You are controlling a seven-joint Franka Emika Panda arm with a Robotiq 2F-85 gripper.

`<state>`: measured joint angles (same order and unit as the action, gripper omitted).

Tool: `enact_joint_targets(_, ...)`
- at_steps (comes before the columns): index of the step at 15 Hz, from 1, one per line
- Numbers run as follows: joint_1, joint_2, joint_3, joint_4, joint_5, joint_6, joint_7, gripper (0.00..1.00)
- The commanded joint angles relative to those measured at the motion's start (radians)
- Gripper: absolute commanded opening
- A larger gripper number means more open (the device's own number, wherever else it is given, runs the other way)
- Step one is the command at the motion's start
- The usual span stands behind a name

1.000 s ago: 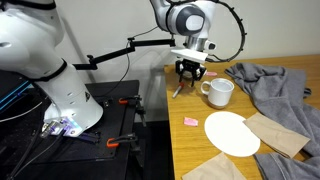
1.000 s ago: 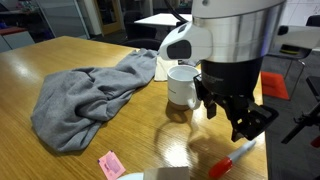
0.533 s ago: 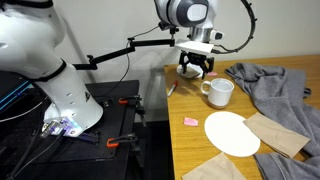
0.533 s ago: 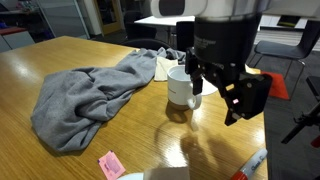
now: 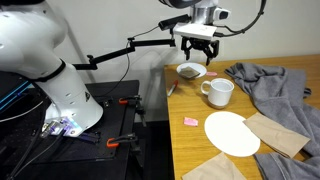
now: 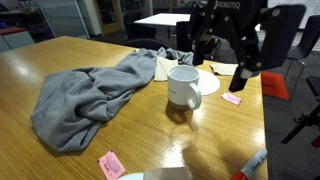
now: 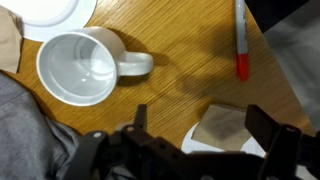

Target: Pick up the pen from the white mug cup and put it on the table.

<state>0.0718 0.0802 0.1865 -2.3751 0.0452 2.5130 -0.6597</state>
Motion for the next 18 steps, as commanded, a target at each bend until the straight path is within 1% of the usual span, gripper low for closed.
enact_joint_targets(1,0.005,-0.15,-0.015,-0.092,0.098,0.013,-0.033,1.0)
enact_joint_targets(4,0.021,-0.242,-0.045,-0.133,0.123,0.0,0.011,1.0)
enact_joint_targets(10,0.033,-0.417,-0.113,-0.221,0.08,-0.002,0.104,1.0)
enact_joint_targets(13,0.031,-0.485,-0.131,-0.256,0.034,-0.007,0.164,1.0)
enact_joint_targets(14,0.029,-0.501,-0.136,-0.266,0.016,-0.009,0.183,1.0)
enact_joint_targets(15,0.052,-0.438,-0.155,-0.225,0.028,-0.002,0.15,1.0)
enact_joint_targets(18,0.062,-0.449,-0.168,-0.232,0.021,-0.003,0.154,1.0)
